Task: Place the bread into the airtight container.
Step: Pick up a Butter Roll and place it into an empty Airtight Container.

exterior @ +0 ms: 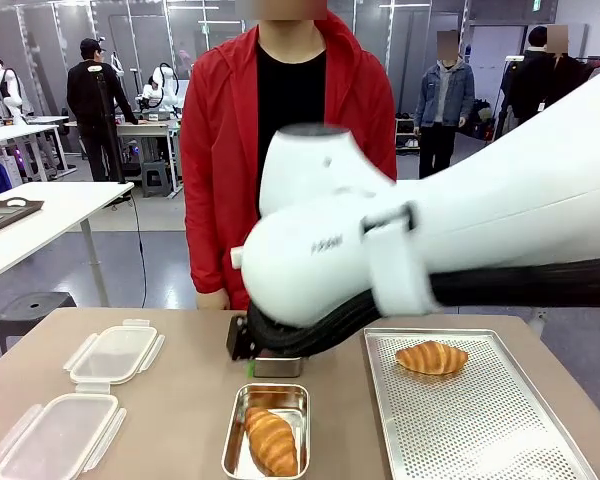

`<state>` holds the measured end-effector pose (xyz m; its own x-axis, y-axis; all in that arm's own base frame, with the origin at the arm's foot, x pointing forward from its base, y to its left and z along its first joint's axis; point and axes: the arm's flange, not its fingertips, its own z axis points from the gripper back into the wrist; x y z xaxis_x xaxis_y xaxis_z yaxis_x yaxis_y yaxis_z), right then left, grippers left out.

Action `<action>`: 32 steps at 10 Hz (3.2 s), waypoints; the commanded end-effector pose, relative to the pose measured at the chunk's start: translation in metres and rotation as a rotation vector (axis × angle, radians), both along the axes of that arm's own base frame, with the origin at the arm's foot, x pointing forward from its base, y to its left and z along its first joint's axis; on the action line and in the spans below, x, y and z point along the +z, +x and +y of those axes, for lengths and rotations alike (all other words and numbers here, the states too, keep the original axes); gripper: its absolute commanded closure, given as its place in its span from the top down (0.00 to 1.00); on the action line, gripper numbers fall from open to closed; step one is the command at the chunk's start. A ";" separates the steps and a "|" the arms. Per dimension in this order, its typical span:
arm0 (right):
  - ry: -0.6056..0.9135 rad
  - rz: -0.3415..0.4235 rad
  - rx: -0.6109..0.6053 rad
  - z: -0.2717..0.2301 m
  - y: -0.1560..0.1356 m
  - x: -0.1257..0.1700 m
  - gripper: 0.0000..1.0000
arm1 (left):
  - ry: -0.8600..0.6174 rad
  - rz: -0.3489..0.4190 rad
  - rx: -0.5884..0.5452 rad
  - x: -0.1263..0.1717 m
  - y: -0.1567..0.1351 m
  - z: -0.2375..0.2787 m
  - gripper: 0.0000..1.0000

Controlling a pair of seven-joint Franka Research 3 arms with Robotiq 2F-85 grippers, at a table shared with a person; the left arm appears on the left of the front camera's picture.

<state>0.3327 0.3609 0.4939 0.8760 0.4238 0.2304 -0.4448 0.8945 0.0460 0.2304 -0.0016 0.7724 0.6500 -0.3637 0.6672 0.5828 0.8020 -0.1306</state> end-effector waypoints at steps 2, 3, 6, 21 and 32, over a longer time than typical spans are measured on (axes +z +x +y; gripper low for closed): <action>0.013 -0.068 0.076 -0.094 -0.025 0.050 1.00 | -0.005 -0.002 -0.022 0.000 -0.001 0.000 1.00; 0.021 -0.085 0.105 -0.133 -0.034 0.063 1.00 | -0.005 -0.002 -0.022 0.000 -0.001 0.000 1.00; -0.002 -0.203 0.032 -0.215 -0.067 0.098 1.00 | -0.005 -0.002 -0.022 0.000 -0.001 0.000 1.00; 0.315 -0.439 0.027 -0.464 -0.184 0.039 1.00 | -0.005 -0.002 -0.022 0.000 -0.001 0.000 1.00; 0.324 -0.446 0.028 -0.484 -0.156 0.105 1.00 | -0.005 -0.002 -0.022 0.000 -0.001 0.000 1.00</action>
